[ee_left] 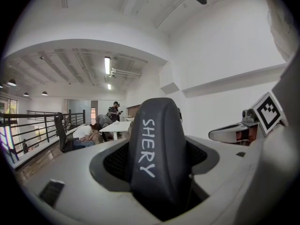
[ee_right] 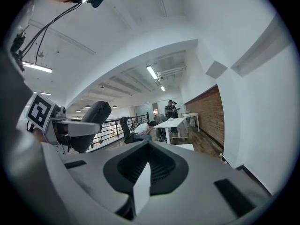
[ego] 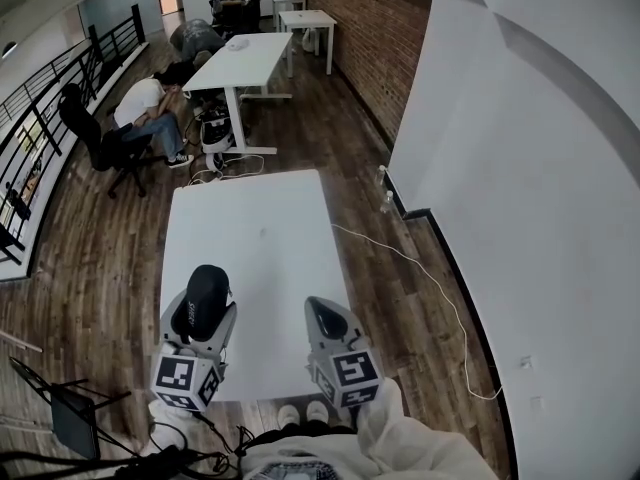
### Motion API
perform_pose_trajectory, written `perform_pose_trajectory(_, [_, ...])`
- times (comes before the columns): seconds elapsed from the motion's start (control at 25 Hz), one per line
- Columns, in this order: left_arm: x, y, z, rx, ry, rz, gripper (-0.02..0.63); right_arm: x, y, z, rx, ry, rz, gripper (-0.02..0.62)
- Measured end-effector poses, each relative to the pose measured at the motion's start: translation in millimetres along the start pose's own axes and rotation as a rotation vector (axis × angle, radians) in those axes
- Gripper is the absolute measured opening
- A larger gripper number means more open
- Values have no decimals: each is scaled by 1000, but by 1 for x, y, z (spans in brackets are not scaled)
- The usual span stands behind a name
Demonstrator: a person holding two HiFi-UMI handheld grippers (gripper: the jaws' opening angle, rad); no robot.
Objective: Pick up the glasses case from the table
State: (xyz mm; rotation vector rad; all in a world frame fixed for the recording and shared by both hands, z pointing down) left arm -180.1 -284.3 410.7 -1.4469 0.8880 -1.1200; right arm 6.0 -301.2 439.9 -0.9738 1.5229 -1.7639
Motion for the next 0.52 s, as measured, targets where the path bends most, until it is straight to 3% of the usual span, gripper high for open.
perform_pose_trajectory(0.52, [4,1,-1,-11,13,3,345,1,1,4,-6,9,-8,3])
Point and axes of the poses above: the fingertips, and each gripper's own axes: x forward along the fingers, z to its right, y out of its top, the point moved 1 cm from there along -x, backward along the fingers, and after that the axes turned 4 degrees about -x, right-handed, at the moved point
